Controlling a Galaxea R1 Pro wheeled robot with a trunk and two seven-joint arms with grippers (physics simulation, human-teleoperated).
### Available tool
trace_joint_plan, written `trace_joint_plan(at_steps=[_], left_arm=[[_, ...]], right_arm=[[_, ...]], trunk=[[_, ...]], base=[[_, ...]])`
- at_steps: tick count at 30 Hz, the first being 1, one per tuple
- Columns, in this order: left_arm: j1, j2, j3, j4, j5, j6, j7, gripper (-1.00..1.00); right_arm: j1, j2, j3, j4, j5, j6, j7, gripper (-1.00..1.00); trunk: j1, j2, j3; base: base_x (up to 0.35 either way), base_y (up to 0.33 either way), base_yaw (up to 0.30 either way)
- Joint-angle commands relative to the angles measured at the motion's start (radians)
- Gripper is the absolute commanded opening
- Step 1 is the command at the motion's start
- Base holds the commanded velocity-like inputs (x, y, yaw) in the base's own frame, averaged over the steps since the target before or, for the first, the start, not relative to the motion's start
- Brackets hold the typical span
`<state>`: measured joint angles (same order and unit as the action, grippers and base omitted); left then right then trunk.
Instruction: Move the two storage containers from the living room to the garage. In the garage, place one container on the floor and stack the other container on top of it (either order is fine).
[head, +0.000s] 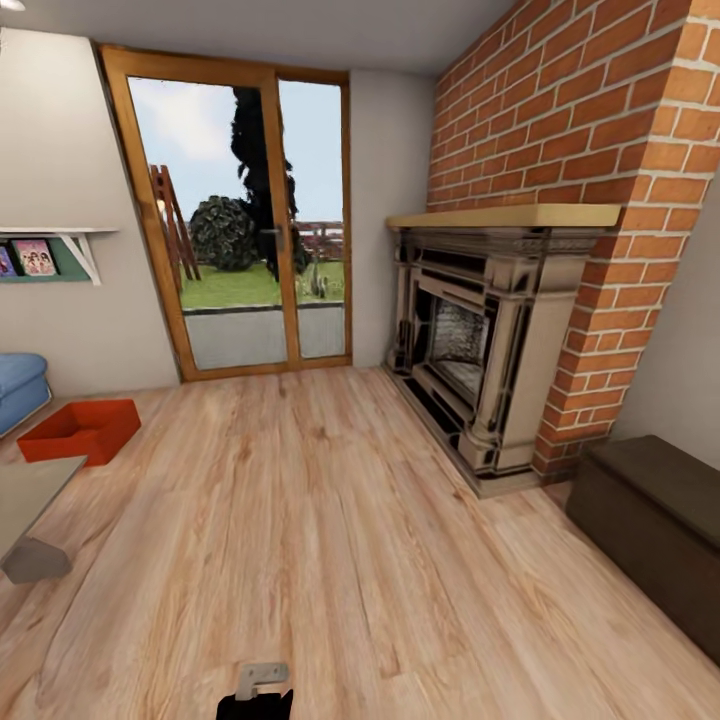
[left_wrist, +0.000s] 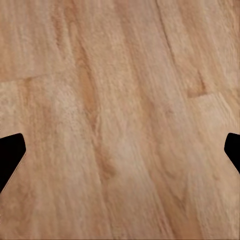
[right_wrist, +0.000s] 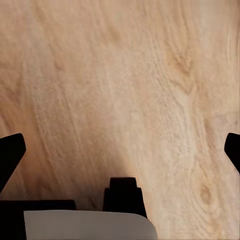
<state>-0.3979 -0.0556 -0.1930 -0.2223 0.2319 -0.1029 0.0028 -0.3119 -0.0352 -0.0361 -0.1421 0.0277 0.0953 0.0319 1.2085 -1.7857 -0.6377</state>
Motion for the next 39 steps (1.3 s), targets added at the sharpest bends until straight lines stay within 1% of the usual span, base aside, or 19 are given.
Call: trace_joint_plan(at_steps=[1, 11, 23, 39], left_arm=[[-0.001, 0.000, -0.008, 0.001, 0.010, -0.004, 0.000, 1.00], [-0.001, 0.000, -0.008, 0.001, 0.010, -0.004, 0.000, 1.00], [-0.001, 0.000, -0.008, 0.001, 0.010, -0.004, 0.000, 1.00], [-0.001, 0.000, -0.008, 0.001, 0.010, -0.004, 0.000, 1.00]], right_arm=[[0.000, 0.000, -0.004, -0.002, 0.003, 0.006, 0.003, 1.00], [0.000, 0.000, -0.004, -0.002, 0.003, 0.006, 0.003, 1.00], [0.000, 0.000, -0.004, -0.002, 0.003, 0.006, 0.002, 1.00], [0.000, 0.000, -0.004, -0.002, 0.003, 0.006, 0.002, 1.00]], trunk=[[0.001, 0.000, -0.001], [0.001, 0.000, -0.001], [0.001, 0.000, -0.001], [0.001, 0.000, -0.001]], base=[[0.344, 0.000, 0.116], [0.344, 0.000, 0.192], [0.344, 0.000, 0.057], [0.344, 0.000, 0.231]])
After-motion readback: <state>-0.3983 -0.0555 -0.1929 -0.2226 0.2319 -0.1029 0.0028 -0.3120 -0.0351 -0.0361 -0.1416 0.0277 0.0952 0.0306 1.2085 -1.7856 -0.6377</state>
